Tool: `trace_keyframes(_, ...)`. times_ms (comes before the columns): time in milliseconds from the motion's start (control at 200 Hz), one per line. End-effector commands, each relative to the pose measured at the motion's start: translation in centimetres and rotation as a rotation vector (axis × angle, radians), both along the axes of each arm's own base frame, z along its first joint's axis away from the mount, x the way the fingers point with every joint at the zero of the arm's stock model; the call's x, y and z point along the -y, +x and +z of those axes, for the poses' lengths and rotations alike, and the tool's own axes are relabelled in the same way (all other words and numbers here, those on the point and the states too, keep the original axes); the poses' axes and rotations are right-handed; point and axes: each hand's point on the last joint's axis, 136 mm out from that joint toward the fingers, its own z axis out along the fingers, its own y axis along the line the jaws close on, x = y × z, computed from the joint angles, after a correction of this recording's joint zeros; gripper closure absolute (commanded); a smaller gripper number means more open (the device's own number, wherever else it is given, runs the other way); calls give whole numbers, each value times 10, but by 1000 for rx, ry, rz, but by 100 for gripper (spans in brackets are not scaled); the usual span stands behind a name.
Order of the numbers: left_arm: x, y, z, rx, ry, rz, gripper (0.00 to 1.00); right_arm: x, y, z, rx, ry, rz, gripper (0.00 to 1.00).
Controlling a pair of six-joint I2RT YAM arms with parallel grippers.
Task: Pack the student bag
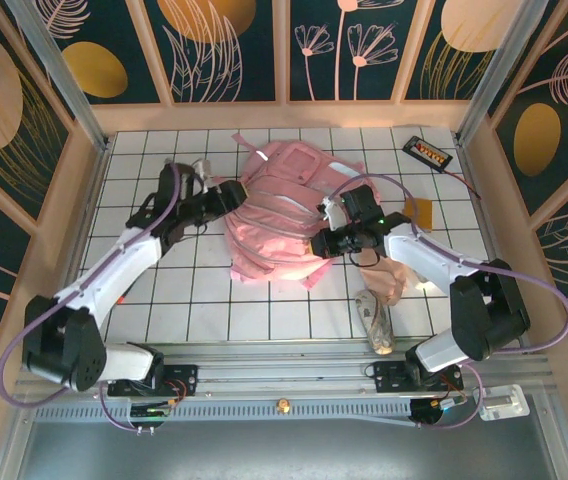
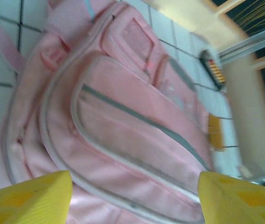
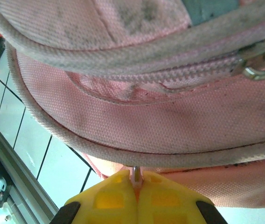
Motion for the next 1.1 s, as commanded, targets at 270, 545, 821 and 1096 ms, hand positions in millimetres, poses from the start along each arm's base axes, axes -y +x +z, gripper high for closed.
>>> trace_keyframes(270, 15, -28, -13, 645, 1005, -527, 7, 2, -5, 0, 16, 10, 18, 100)
trace_keyframes(545, 32, -4, -23, 799, 1217, -681, 1, -2, -11, 6, 15, 30, 28, 100)
trace_keyframes(821, 47, 15, -50, 800, 1303, -805, 3, -6, -16, 6, 14, 26, 36, 100)
trace_keyframes(1096, 61, 19, -45, 847, 1276, -841, 27, -6, -18, 0, 5, 17, 38, 100)
